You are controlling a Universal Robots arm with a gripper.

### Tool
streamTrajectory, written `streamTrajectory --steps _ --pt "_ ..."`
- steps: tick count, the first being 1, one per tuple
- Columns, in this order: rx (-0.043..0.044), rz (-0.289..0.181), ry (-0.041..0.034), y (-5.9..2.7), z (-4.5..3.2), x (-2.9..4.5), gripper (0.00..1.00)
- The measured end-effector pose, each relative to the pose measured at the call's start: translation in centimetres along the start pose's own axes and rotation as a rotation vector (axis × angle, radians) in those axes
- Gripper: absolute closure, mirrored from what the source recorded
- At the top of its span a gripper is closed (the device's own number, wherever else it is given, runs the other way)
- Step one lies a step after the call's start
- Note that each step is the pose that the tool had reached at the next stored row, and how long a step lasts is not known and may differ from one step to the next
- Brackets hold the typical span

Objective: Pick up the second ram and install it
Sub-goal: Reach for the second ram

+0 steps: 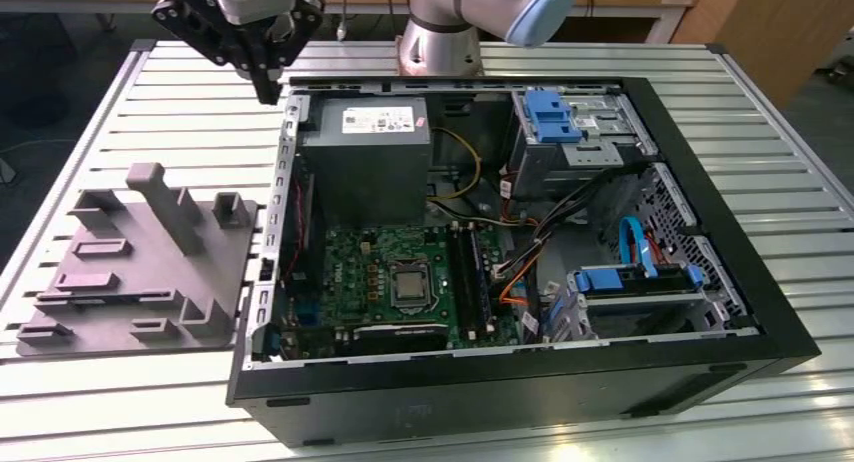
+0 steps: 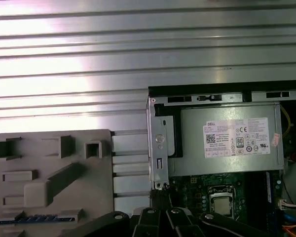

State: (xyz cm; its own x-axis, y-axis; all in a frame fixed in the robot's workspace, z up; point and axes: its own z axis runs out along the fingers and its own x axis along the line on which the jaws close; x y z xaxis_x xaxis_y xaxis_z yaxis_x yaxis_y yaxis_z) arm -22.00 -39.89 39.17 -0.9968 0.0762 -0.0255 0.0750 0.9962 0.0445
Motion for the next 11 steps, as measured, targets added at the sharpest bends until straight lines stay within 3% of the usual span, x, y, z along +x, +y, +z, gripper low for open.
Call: streamTrajectory --steps 11 --pt "0.0001 0.000 -0.0006 -0.27 -0.04 3.62 0.90"
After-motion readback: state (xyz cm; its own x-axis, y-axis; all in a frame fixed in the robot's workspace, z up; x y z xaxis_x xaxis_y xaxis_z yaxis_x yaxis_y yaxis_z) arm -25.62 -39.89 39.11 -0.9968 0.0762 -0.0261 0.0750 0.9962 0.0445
